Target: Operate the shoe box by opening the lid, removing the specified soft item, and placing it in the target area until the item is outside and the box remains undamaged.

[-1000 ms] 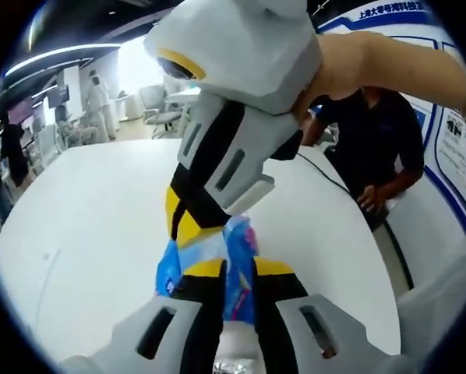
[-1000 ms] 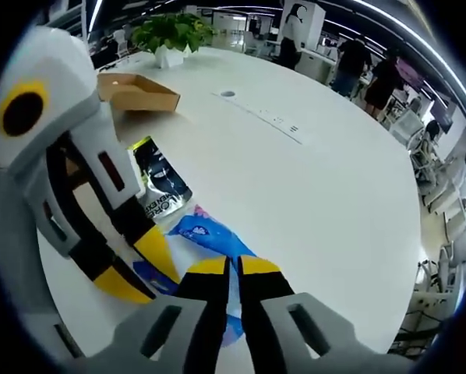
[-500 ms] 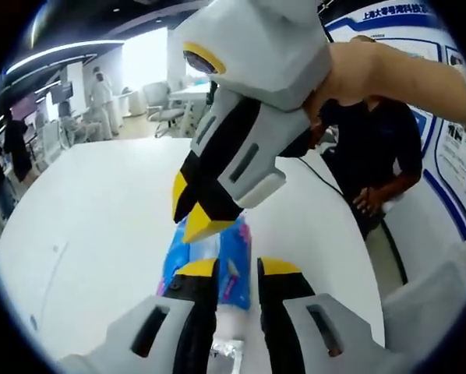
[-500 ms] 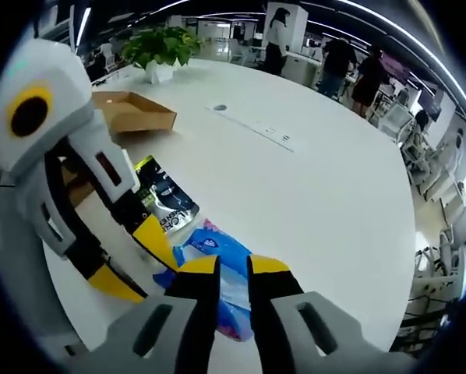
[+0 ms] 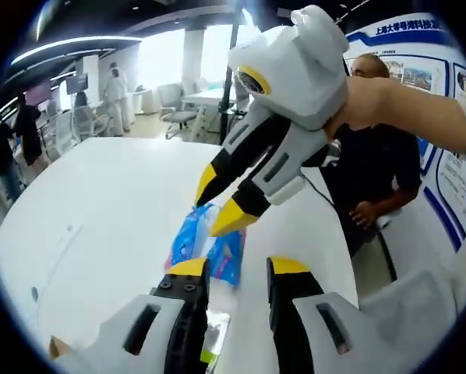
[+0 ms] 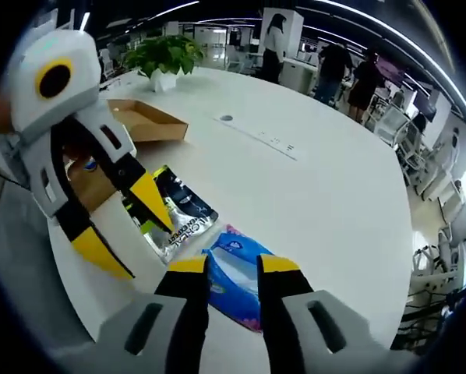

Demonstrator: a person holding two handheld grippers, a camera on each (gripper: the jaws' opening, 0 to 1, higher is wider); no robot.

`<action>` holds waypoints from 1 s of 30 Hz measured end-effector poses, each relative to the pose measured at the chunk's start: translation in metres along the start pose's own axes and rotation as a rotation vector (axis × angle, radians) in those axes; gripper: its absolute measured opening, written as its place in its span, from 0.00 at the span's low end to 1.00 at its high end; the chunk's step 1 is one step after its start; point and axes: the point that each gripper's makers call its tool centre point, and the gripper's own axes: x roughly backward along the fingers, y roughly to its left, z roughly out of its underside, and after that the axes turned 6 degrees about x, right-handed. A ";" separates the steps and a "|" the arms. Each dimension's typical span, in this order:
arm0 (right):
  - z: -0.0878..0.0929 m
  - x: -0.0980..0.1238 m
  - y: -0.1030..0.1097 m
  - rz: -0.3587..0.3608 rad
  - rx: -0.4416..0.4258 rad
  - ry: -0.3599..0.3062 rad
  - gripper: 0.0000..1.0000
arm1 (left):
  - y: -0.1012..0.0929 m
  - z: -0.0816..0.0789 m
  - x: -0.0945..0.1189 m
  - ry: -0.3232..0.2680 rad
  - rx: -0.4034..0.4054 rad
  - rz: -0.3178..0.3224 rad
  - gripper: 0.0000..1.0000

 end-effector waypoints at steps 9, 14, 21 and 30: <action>-0.012 0.007 0.019 0.019 0.009 -0.030 0.36 | 0.000 0.011 0.038 -0.028 0.031 -0.056 0.41; -0.022 0.009 0.036 0.006 0.009 -0.056 0.41 | 0.000 0.015 0.064 -0.066 0.093 -0.075 0.46; -0.040 0.013 0.056 0.007 0.008 -0.097 0.47 | 0.005 0.021 0.095 -0.111 0.120 -0.125 0.51; -0.059 0.019 0.082 -0.006 0.012 -0.140 0.56 | 0.023 0.038 0.135 -0.161 0.168 -0.225 0.53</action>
